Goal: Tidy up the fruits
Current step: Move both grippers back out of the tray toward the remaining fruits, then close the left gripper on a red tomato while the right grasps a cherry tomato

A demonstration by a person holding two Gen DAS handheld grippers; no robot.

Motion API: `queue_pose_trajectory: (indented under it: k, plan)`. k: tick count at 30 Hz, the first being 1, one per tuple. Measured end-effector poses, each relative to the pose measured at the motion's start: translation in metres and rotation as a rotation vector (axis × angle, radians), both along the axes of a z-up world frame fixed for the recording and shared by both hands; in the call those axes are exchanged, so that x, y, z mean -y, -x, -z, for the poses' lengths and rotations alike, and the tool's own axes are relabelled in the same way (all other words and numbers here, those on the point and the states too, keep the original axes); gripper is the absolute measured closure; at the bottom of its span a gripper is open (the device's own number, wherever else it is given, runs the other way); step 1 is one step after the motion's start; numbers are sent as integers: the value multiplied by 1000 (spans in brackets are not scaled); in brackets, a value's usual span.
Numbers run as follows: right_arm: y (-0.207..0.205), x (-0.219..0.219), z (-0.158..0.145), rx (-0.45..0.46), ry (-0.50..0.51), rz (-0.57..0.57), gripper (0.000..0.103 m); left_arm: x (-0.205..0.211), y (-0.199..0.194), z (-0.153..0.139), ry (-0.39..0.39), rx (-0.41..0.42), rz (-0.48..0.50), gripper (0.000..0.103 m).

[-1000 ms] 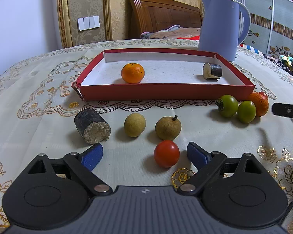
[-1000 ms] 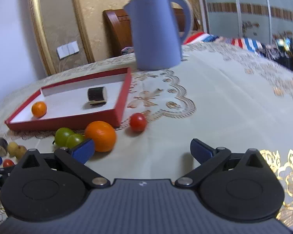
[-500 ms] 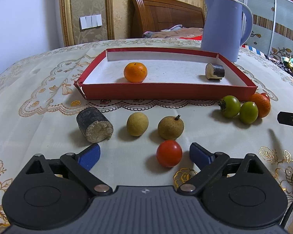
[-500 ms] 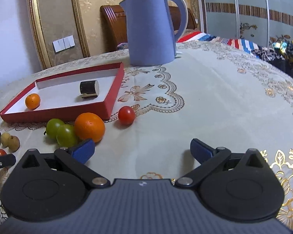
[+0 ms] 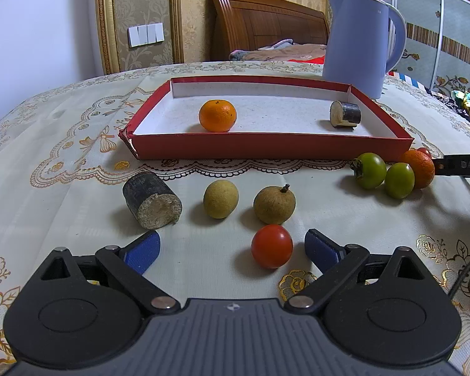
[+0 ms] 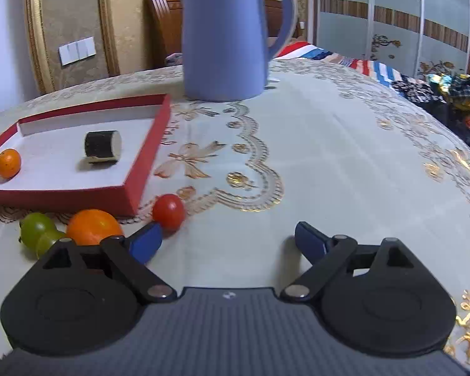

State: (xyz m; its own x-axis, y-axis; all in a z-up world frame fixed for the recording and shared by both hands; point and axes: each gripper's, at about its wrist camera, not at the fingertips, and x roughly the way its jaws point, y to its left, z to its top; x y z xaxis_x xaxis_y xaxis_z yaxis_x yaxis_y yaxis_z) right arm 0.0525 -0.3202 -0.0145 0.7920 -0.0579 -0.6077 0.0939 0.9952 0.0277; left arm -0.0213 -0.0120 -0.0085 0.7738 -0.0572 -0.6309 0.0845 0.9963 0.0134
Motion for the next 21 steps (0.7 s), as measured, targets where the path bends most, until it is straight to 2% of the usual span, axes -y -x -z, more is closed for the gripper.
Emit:
queue_pose_trajectory:
  k: [4, 10, 14, 16, 18, 21]
  plan:
    - [-5, -11, 0, 10, 48, -15, 16, 0, 0, 0, 0, 0, 0, 4]
    - [-8, -4, 1, 8, 2, -16, 15, 0, 0, 0, -1, 0, 0, 3]
    - [-5, -6, 1, 9, 12, -16, 22, 0, 0, 0, -1, 0, 0, 3]
    - [-2, -9, 1, 10, 32, -20, 26, 0, 0, 0, -1, 0, 0, 3]
    - [2, -13, 0, 18, 48, -46, 41, 0, 0, 0, 0, 0, 0, 3]
    - [5, -19, 0, 27, 75, -69, 50, 0, 0, 0, 0, 0, 0, 3]
